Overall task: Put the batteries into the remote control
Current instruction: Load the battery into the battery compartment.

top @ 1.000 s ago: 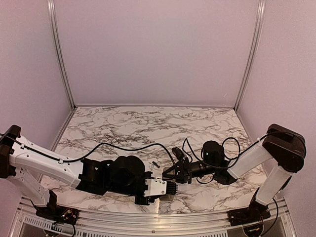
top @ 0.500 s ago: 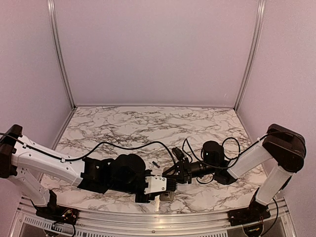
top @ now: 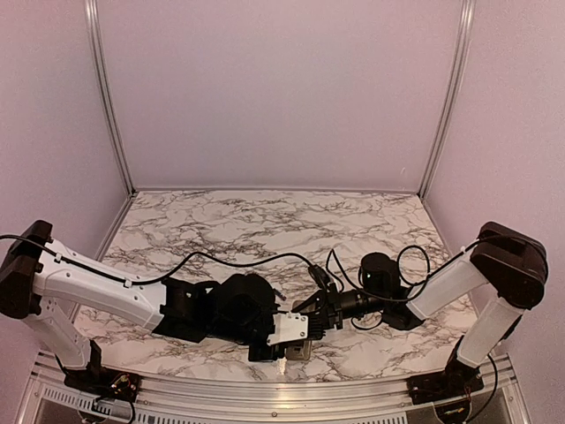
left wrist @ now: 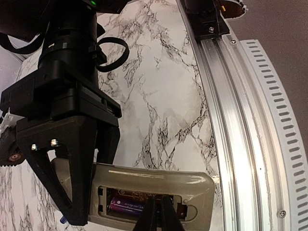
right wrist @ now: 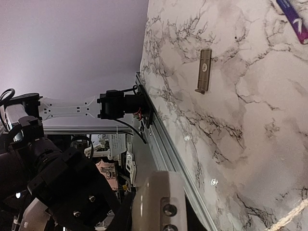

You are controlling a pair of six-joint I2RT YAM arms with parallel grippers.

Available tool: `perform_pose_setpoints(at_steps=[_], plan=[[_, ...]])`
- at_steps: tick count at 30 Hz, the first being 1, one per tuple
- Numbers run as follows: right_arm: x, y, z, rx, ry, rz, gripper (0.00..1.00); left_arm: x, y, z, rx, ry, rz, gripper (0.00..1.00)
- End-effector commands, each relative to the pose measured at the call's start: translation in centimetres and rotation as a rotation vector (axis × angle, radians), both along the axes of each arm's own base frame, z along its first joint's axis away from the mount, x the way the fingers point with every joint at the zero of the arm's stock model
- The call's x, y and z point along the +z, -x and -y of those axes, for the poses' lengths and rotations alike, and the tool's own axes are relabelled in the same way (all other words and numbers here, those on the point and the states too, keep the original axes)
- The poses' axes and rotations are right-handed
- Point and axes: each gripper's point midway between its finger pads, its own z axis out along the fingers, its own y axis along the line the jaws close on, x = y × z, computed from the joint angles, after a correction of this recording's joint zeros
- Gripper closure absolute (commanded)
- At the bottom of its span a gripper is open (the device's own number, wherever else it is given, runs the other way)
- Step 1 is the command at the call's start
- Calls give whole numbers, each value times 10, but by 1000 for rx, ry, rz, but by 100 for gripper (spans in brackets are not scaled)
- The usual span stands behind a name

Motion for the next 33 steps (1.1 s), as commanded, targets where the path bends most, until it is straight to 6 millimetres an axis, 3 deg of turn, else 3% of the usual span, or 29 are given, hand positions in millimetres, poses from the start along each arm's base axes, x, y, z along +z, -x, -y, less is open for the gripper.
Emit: perform_pose_setpoints(at_steps=[1, 11, 20, 26, 28, 30, 31, 33], plan=[[30, 2, -8, 35, -67, 69, 100, -36, -12, -17, 61, -164, -54, 96], [36, 0, -6, 19, -59, 116, 100, -44, -24, -27, 138, -208, -77, 98], [27, -6, -6, 2, -12, 145, 100, 45, -25, -6, 144, 87, -17, 78], [24, -9, -7, -6, 6, 161, 100, 88, -28, -12, 201, 253, -6, 64], [25, -10, -7, -10, 6, 179, 100, 105, -39, -24, 301, 350, -24, 51], [27, -12, -7, -15, 11, 200, 100, 124, -50, -39, 411, 466, -53, 24], [27, -13, -7, -18, 15, 213, 100, 128, -55, -48, 470, 515, -87, 5], [31, -16, -6, -30, 19, 249, 100, 130, -64, -59, 572, 580, -192, 1]])
